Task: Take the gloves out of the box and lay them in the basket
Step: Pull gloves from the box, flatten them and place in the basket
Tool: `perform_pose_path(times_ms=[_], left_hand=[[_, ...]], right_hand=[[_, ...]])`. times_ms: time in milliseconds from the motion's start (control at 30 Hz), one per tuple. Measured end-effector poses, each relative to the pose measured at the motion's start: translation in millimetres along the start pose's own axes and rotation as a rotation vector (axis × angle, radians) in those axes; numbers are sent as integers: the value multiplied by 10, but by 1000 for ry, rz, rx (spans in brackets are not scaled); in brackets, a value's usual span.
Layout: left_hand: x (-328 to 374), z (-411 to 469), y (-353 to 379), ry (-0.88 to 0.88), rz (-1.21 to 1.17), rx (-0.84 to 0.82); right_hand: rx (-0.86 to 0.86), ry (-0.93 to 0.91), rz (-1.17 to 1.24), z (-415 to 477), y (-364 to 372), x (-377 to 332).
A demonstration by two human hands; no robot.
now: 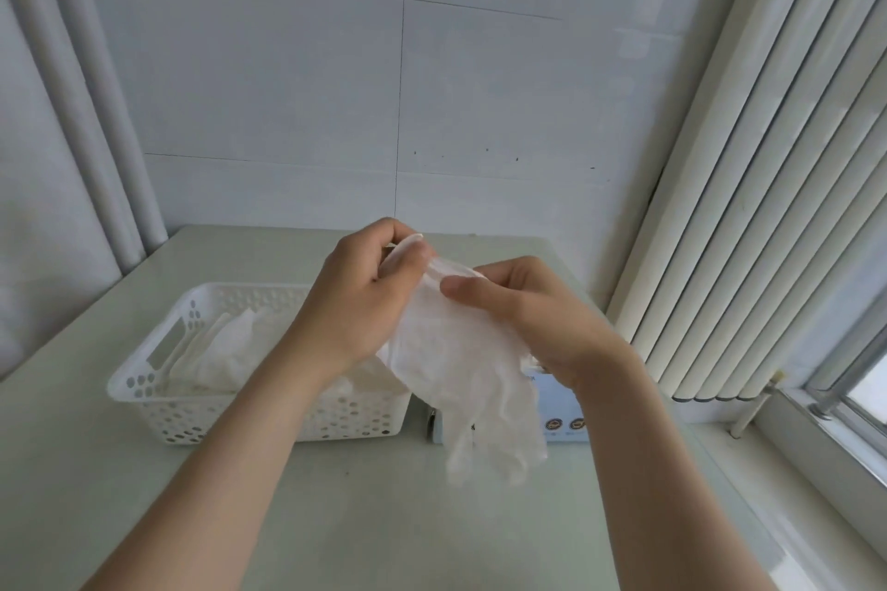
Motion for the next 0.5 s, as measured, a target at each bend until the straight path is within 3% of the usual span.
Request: perform_pose_path(times_ms=[133, 367, 500], left_hand=[[-87, 52, -143, -40, -82, 37], [-309, 111, -420, -179, -148, 37], [-487, 132, -583, -272, -129, 43]], right_hand=[[3, 26, 174, 35, -31, 151], [122, 12, 229, 134, 29, 230], [188, -2, 137, 282, 168, 162]])
Point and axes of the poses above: each hand's wrist, its own z-axis towards the middle knuckle, its own y-axis out of the palm, x = y × z, the point moved 9 cm from there along z, towards the middle knuckle, and after that the axes turned 5 degrees about -y, right-handed, at the moved point
